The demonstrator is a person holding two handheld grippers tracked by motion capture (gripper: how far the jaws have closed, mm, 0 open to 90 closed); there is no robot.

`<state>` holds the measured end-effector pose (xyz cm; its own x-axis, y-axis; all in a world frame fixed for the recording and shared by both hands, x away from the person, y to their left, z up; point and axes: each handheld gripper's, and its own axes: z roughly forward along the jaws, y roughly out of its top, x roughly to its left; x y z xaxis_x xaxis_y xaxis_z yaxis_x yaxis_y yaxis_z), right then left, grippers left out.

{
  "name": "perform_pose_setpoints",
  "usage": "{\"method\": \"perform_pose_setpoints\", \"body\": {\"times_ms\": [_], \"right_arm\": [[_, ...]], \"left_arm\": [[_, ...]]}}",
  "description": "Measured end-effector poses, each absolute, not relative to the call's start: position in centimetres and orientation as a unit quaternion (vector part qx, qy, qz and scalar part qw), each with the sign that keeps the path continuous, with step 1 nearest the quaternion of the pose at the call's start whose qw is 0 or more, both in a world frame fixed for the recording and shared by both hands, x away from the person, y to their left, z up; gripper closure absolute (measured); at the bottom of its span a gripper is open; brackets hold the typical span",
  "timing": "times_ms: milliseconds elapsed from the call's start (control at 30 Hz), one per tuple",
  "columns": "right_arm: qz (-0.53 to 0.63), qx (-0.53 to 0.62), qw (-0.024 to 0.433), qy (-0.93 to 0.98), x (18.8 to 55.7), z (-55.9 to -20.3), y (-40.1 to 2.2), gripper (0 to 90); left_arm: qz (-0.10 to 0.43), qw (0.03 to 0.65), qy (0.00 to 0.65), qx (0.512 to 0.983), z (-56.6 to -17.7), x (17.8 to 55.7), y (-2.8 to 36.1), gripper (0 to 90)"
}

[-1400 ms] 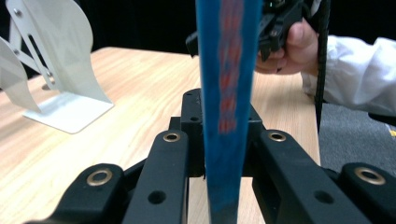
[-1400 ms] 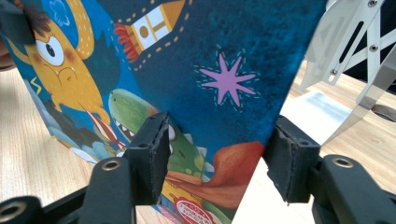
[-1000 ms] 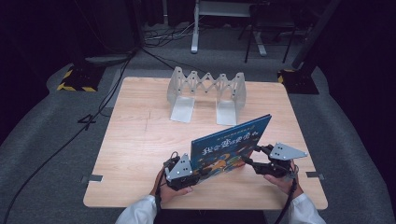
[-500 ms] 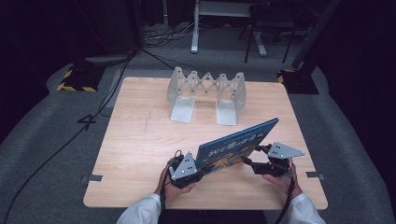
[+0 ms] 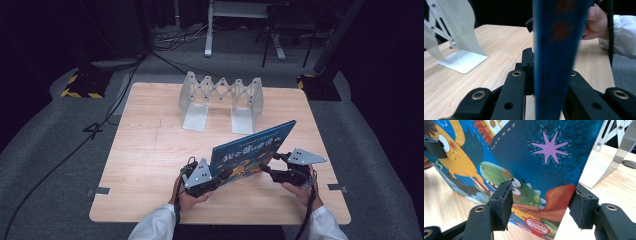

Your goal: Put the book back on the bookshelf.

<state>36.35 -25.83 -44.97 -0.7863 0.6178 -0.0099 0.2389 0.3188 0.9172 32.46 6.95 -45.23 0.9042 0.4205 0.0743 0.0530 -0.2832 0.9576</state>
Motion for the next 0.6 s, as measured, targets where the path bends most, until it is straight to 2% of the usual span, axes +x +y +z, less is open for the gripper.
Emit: {"method": "perform_pose_setpoints", "body": {"times_ms": [300, 600], "right_arm": [[0.511, 0.289, 0.182, 0.789, 36.7, -45.1, -25.6, 37.6], [0.453, 0.324, 0.155, 0.816, 37.2, -47.1, -26.6, 21.3]], "left_arm": [[0.163, 0.581, 0.143, 0.784, -44.9, 32.9, 6.7, 81.5], [0.171, 0.581, 0.164, 0.778, -44.6, 33.4, 7.5, 82.6]]}}
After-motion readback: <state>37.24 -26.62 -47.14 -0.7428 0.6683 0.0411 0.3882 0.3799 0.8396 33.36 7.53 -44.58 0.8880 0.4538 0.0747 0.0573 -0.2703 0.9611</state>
